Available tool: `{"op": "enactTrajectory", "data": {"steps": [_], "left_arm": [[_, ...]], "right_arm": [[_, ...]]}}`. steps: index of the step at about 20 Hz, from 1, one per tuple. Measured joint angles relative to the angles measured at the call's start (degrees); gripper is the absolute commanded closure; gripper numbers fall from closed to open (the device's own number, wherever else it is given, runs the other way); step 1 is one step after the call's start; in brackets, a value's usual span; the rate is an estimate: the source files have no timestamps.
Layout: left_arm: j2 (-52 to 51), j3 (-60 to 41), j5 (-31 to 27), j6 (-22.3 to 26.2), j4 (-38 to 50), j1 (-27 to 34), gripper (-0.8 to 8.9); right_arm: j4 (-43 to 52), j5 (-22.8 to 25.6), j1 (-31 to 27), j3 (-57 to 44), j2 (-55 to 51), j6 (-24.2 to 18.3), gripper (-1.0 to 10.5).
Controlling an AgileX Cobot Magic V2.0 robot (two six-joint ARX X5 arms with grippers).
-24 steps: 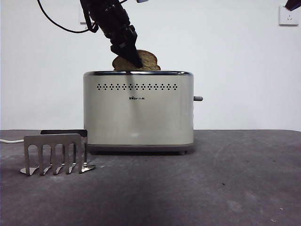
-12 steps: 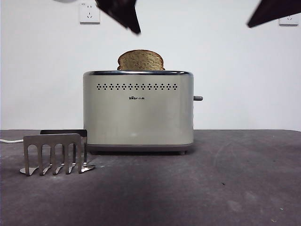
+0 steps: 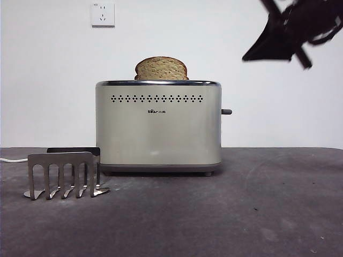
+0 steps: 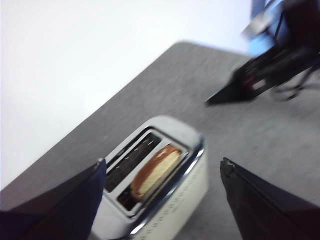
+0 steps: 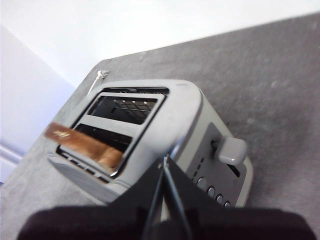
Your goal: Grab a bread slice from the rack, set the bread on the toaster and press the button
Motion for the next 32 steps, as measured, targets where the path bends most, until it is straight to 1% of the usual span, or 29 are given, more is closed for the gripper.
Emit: {"op": "enactTrajectory", "data": {"steps": [3,6,11,18,24,29,32], "left_arm": [[-2.91,0.0,2.27,-2.19,-1.44,0.0,4.31],[-4.83,0.0,3.26,-3.58,-3.08,0.0,4.31],[-6.29,0.0,3.54,-4.31,-5.9,0.0,4.31],[-6.25,0.0,5.64,-5.29,-7.78,0.0,4.31],[-6.27,0.0,5.97,-5.55,-7.82,0.0,4.31],[-6.27,0.0,5.99,-5.55,-8.44,0.0,4.32],[-6.27,0.0,6.08,-5.55,-8.92,0.0,4.32]], "right_arm": [[1.38,-0.13,0.0,2.27,4.9,1.84,9.6],[1.62,-0.13,0.0,4.7,8.85,2.69,9.6],[1.79,-0.13,0.24,7.76,13.55,3.32,9.6],[2.86,0.11,1.53,8.63,16.81,3.3,9.6],[3.45,2.84,2.4,8.81,19.06,2.84,9.6],[4.13,2.86,2.58,9.53,21.68,1.97,9.6],[3.28,3.78,2.58,9.53,24.26,1.27,9.6]]}}
